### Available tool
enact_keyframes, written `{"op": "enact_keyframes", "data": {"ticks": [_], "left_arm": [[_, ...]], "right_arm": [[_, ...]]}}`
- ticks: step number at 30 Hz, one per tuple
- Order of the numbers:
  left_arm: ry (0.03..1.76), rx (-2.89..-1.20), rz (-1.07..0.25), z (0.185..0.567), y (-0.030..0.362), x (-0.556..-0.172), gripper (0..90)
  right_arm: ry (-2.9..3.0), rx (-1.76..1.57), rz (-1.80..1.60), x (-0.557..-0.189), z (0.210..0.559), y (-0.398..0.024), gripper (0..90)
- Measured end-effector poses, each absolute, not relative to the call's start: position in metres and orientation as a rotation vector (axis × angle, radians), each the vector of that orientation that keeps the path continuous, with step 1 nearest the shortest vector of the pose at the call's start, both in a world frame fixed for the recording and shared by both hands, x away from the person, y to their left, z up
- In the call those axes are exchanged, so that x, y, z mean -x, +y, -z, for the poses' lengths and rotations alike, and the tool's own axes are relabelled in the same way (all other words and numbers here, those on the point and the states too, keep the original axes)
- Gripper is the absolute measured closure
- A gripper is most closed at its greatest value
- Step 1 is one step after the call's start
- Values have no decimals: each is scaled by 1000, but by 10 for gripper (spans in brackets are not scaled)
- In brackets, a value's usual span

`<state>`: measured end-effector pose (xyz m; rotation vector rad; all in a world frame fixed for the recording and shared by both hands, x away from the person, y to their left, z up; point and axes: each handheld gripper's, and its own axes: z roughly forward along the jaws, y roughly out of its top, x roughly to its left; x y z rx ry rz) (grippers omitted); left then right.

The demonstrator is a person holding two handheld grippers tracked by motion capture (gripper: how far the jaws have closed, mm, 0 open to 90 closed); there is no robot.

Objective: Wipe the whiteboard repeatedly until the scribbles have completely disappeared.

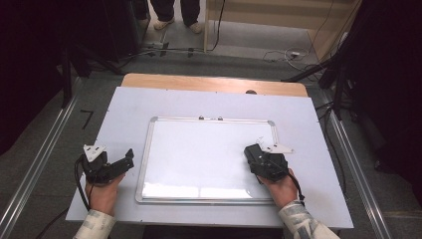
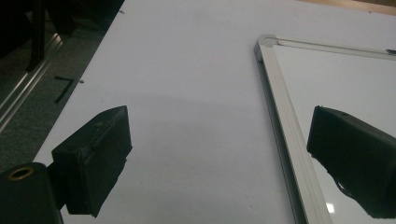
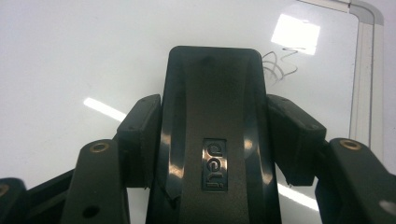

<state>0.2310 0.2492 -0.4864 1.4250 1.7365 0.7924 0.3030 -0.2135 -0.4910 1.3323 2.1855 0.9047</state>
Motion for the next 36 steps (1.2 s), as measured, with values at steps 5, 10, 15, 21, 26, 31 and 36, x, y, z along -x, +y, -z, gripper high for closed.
{"op": "enact_keyframes", "data": {"ticks": [5, 10, 15, 21, 26, 31, 36], "left_arm": [[1737, -1425, -790, 486, 249, -231, 66], [1736, -1424, -788, 486, 249, -232, 66], [1734, -1432, -786, 486, 248, -232, 65], [1731, -1433, -783, 487, 248, -232, 66], [1732, -1430, -784, 487, 249, -232, 66], [1734, -1426, -788, 487, 249, -231, 66], [1737, -1425, -788, 487, 249, -231, 66]], "right_arm": [[2196, -1322, -912, -297, 491, -212, 384], [2206, -1316, -913, -294, 491, -210, 384], [2204, -1319, -919, -300, 491, -208, 384], [2176, -1348, -912, -316, 491, -204, 384], [2164, -1370, -908, -327, 491, -205, 384], [2141, -1397, -899, -337, 490, -206, 385], [2117, -1421, -892, -348, 490, -210, 385]]}}
